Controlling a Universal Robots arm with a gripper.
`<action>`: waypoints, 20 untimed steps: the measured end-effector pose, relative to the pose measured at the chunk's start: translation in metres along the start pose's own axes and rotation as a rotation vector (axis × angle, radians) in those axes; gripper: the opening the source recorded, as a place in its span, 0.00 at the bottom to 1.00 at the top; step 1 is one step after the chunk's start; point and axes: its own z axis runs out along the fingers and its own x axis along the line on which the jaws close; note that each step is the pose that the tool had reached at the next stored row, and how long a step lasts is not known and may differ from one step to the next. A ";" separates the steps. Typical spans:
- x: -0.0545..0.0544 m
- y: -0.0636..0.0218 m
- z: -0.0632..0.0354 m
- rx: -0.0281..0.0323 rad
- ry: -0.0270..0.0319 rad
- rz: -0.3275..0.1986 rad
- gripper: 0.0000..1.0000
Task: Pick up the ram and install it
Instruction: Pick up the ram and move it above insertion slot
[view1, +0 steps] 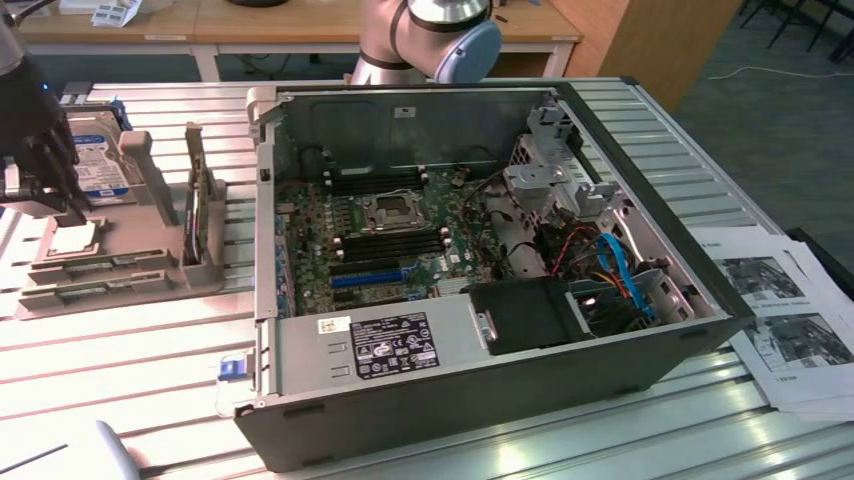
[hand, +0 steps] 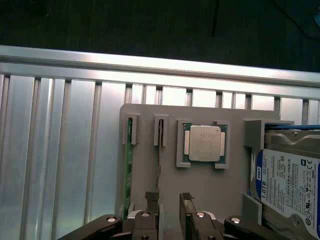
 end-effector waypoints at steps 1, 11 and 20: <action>0.000 0.0000 0.0000 0.0000 0.0000 0.000 0.31; 0.000 0.0000 0.0000 0.0000 0.0000 0.000 0.31; 0.000 -0.0003 0.0113 0.0000 0.0000 0.000 0.31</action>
